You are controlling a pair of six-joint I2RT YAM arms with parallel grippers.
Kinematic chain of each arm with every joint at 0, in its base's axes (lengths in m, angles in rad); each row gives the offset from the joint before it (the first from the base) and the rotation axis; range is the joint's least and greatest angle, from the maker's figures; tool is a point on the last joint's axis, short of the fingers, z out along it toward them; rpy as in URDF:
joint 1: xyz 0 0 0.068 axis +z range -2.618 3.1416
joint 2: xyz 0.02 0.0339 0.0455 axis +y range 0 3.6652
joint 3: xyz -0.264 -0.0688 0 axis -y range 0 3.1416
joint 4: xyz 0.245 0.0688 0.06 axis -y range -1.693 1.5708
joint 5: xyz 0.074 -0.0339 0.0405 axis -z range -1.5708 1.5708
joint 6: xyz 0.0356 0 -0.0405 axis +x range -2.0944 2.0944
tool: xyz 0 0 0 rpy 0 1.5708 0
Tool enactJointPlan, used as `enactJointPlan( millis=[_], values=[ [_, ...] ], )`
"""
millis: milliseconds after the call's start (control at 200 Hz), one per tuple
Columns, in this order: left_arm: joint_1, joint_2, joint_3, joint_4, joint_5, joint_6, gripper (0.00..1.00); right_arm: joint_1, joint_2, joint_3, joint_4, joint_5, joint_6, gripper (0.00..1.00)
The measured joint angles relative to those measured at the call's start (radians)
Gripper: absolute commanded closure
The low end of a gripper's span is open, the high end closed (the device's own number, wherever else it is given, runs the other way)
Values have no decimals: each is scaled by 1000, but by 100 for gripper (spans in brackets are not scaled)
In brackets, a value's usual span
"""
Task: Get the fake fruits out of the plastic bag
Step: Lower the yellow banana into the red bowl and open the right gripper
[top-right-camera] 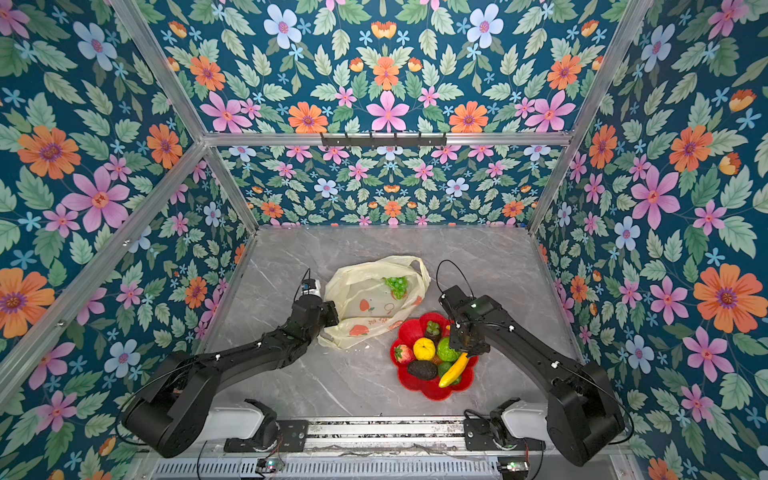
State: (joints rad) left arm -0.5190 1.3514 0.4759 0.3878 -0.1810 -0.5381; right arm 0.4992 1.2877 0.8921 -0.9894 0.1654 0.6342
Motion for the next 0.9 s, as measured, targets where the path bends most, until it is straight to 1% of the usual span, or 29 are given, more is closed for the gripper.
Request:
enactJointPlan(
  millis=[365,495,590,785,900],
  values=[
    [0,4,2,0,-1,0,100,0,14,-14,21,0,10,67],
    [0,4,2,0,-1,0,100,0,18,-15,21,0,11,61],
    [0,4,2,0,-2,0,100,0,19,-15,21,0,13,60],
    [0,4,2,0,-4,3,100,0,19,-13,15,0,16,59],
    [0,4,2,0,-4,4,100,0,16,-9,8,0,21,61]
  ],
)
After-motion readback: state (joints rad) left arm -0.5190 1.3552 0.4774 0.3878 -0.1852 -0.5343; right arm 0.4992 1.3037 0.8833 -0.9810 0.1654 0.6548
